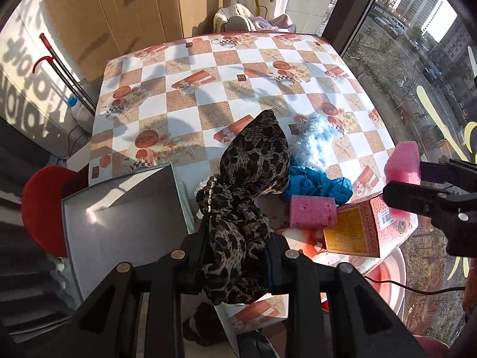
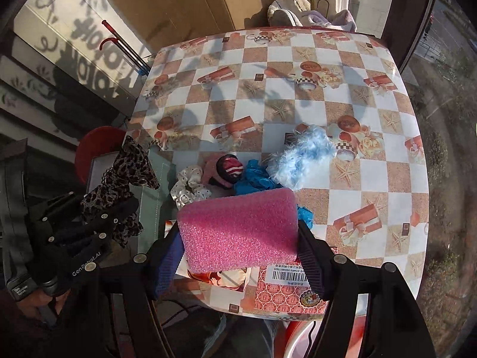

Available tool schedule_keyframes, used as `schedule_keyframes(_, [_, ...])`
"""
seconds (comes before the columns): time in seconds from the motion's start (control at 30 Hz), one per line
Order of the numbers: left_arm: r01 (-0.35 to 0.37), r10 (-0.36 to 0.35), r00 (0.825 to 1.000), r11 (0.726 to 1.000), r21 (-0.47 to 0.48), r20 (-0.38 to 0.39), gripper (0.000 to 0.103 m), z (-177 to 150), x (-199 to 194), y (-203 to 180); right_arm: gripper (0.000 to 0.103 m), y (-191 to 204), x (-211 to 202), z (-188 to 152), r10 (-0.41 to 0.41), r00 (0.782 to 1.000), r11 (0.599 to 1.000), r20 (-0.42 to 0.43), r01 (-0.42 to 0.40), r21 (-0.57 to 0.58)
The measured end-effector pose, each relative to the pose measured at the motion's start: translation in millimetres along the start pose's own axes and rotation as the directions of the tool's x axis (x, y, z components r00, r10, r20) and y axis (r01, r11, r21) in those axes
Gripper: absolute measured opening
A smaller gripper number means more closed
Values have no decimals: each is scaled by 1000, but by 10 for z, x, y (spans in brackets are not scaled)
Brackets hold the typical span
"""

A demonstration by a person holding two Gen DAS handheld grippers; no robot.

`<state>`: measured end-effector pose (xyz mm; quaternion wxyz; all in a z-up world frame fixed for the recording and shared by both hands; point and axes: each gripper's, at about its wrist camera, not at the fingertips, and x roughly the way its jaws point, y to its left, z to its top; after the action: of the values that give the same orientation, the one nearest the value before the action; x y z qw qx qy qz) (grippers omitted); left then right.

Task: Organize soft objects
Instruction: 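Carry both items into the white box and open both tools to release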

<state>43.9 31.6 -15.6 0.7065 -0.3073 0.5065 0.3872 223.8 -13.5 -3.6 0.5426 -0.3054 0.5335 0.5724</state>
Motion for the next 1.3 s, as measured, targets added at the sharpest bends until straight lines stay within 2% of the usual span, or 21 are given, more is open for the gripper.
schedule_keyframes(0.3, [-65,64,998,997,-46,-7,31,-605,-204,406,72,904,283,-256,54,996,991,-66,-61,-117])
schedule_keyframes(0.63, [-123,122,992,979,-164,-20,31,-1029,-305,809,72,1508,472,-372,63,990,971,-124,-90,-223])
schedule_keyframes(0.9, [-133,133,991,973,-191,-16,31,-1153,-355,921,72,1770,555,-432,49,987,953,-152,-92,-289])
schedule_keyframes(1.3, [-136,137,991,972,-191,-9,31,-1172,-394,946,72,1804,568,-415,50,987,952,-155,-94,-291])
